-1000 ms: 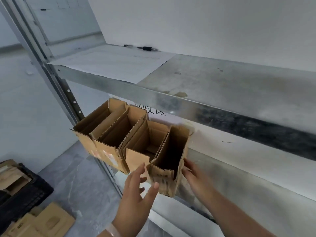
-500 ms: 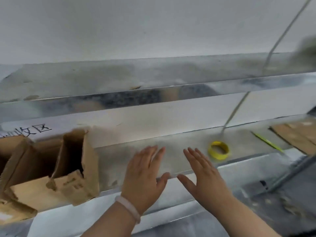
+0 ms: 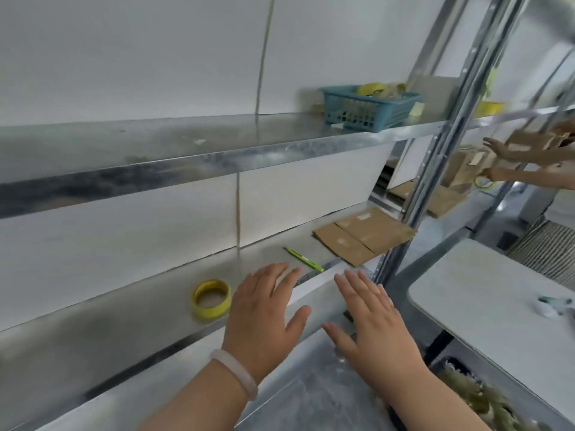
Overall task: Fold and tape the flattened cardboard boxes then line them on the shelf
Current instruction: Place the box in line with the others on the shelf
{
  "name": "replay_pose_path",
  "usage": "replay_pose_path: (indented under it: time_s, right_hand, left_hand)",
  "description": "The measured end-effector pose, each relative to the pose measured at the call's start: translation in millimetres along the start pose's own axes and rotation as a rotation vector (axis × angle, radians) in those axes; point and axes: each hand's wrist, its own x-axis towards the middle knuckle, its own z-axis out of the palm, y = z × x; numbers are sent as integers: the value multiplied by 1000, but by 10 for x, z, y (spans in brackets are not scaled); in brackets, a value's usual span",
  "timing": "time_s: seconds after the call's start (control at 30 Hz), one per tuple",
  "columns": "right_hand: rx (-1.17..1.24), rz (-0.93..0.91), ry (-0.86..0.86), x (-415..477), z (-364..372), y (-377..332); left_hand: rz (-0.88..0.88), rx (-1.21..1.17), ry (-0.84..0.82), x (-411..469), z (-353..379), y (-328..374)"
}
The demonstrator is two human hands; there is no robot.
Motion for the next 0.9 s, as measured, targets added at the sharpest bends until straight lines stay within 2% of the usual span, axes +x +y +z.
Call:
replay_pose_path:
  time_s: [0.2, 0.4, 0.7, 0.9]
  right_hand:
    - [-9, 121, -74, 254, -18, 834]
    - [14, 177, -156, 883, 262, 1544]
    - [89, 289, -232, 2022, 548, 2457]
    - [173, 367, -401, 2501, 770, 2896]
  left_hand:
    - [-24, -69, -119, 534, 766, 295]
    - [-108, -105, -189, 1127, 1493, 201]
    - [-206, -191, -397, 1956, 2261, -106]
    - [-311, -261, -528, 2227, 2654, -67]
